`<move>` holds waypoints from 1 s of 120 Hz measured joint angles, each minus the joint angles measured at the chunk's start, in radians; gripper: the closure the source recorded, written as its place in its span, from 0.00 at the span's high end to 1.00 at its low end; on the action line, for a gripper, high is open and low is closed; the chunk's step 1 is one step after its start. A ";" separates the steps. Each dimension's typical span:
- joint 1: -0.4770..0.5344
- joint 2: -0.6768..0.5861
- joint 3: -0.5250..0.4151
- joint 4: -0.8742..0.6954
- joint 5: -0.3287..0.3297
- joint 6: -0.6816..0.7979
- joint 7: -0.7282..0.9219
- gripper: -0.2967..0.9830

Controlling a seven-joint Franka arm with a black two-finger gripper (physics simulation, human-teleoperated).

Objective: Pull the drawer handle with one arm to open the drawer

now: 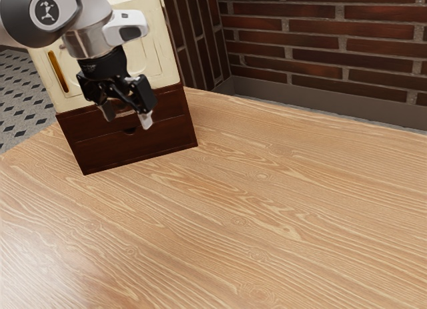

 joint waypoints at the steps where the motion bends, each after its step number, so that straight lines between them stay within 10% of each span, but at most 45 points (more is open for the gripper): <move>1: 0.002 0.000 0.000 0.000 0.000 0.000 0.000 0.77; 120: 0.061 0.141 -0.078 0.269 0.138 0.032 0.261 0.77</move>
